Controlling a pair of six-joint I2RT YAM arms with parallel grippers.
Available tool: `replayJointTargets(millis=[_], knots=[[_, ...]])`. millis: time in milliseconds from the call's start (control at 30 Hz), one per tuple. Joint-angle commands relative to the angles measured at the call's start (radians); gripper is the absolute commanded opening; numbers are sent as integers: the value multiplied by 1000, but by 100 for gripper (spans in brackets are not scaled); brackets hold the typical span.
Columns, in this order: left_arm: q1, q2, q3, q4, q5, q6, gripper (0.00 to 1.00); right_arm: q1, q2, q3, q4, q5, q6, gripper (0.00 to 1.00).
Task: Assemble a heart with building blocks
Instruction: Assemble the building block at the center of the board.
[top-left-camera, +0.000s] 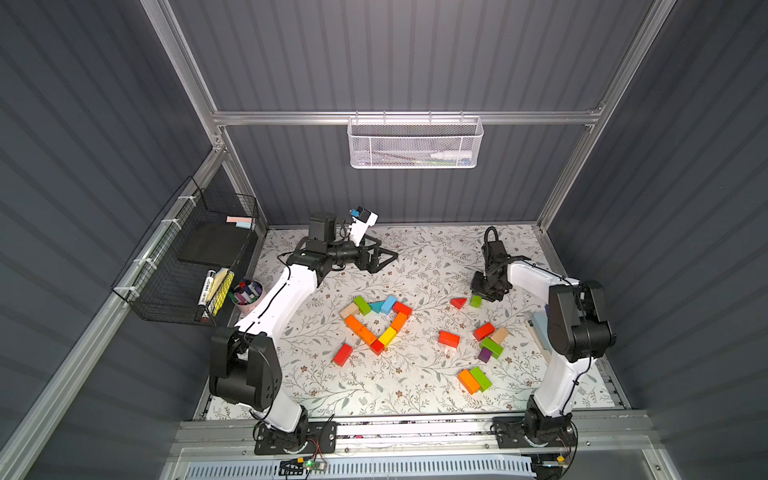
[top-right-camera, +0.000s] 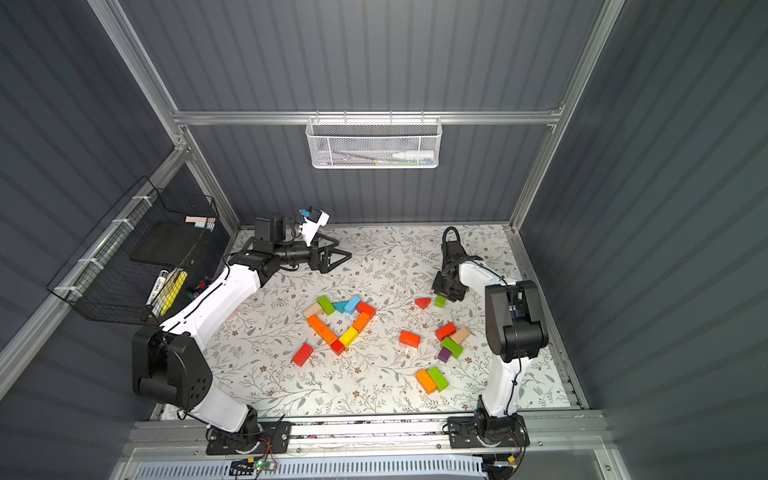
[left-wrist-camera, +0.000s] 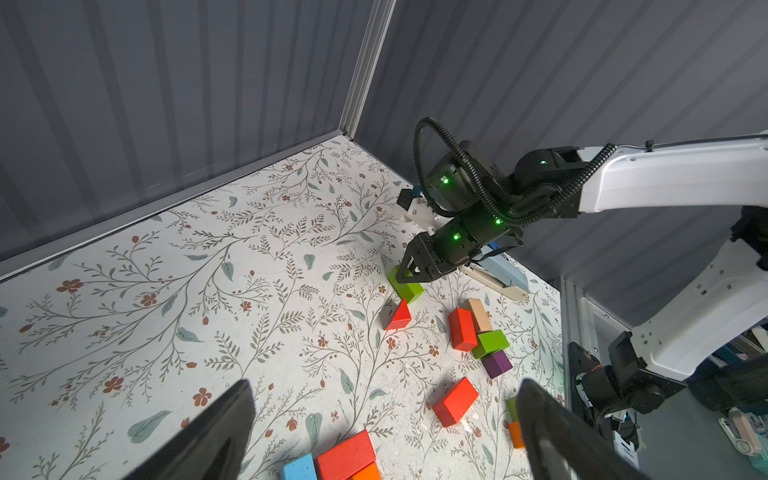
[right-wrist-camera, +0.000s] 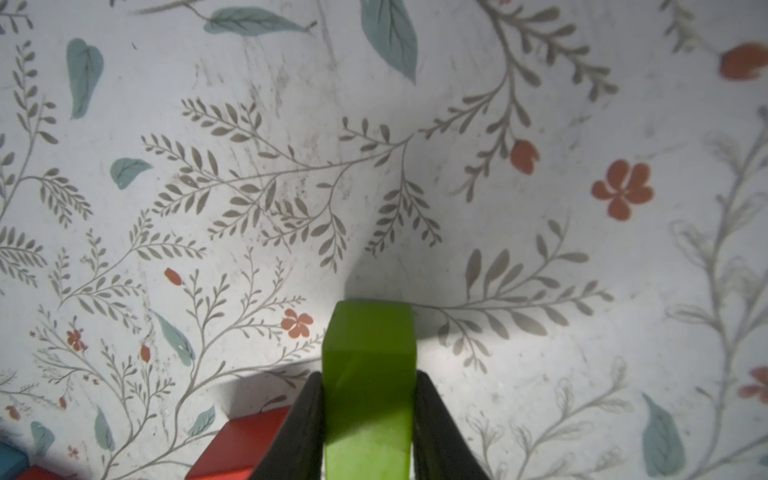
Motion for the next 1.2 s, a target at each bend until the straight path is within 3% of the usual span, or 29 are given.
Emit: replayJointTargets(millis=[0,533,1000,1167], knots=[[-7,-29,7,-10,21,11,99,5,3,-30,-15,-34,57,26],[-9,-33,5,-10,16,11,99,22,2,-38,-6,-43,79,29],[-9,-34,6,-11,12,12,99,24,-57,-63,14,-37,77,53],[-9,-38,5,-12,9,13,99,23,-140,-117,25,-9,58,56]])
